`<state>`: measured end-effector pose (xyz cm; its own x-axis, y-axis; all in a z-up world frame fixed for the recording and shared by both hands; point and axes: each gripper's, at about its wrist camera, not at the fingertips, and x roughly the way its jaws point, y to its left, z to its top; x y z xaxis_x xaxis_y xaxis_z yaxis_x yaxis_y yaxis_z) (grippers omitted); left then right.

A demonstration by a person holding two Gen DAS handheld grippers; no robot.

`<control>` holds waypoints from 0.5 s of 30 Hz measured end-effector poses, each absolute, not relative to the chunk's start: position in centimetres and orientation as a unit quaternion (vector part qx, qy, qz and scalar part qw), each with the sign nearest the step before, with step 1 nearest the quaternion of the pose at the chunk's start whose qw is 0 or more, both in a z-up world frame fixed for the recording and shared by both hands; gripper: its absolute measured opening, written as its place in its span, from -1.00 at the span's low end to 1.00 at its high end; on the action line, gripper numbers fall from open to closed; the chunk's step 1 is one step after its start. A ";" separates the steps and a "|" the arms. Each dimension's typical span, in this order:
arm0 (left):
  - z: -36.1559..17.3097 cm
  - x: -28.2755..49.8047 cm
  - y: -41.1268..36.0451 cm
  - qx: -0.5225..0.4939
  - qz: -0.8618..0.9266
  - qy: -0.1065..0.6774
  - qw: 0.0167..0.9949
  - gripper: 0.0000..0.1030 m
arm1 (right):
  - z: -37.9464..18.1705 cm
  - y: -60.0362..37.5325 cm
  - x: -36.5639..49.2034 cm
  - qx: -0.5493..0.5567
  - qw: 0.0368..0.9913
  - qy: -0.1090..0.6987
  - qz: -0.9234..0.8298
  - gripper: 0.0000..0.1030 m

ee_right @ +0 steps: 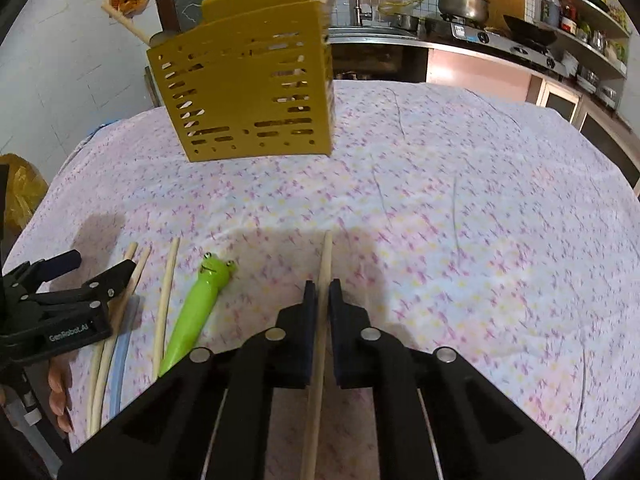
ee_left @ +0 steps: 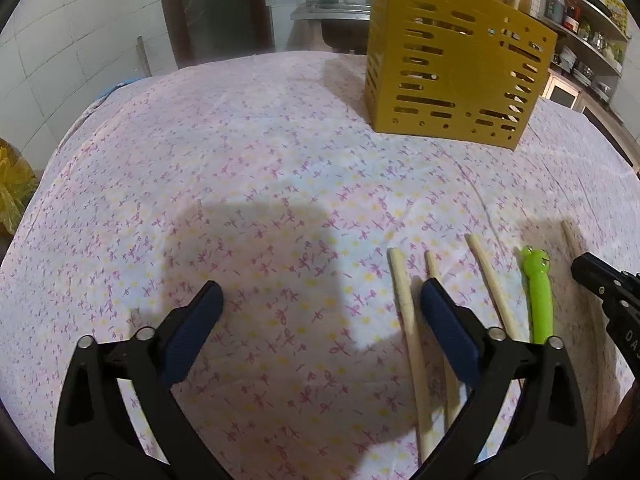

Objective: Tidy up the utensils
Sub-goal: 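Grasp a wooden chopstick with the right tool while the left tool grasps another chopstick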

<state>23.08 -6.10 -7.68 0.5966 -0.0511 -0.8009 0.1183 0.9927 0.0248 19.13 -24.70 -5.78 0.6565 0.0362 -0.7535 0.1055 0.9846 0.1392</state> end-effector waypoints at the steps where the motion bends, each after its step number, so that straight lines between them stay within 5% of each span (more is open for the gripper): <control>1: -7.6 22.9 -6.3 0.039 -0.051 0.445 0.893 0.71 | -5.8 -24.8 19.1 0.087 0.905 0.415 -0.020 -0.86; 7: -7.2 22.3 -7.3 0.038 -0.068 0.441 0.894 0.21 | -5.8 -24.6 19.5 0.086 0.904 0.418 -0.025 -0.85; 11: -6.9 22.1 -7.9 0.038 -0.076 0.440 0.894 -0.46 | -5.7 -24.7 20.1 0.082 0.902 0.422 -0.030 -0.84; 15: -6.9 22.0 -8.7 0.051 -0.086 0.440 0.892 -0.72 | -5.7 -24.6 21.2 0.080 0.900 0.426 -0.034 -0.84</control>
<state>22.01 -8.73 -6.86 0.5979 -0.1093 -0.7940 0.1987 0.9799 0.0147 21.16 -24.64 -5.70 0.6341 0.0079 -0.7732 0.1290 0.9848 0.1159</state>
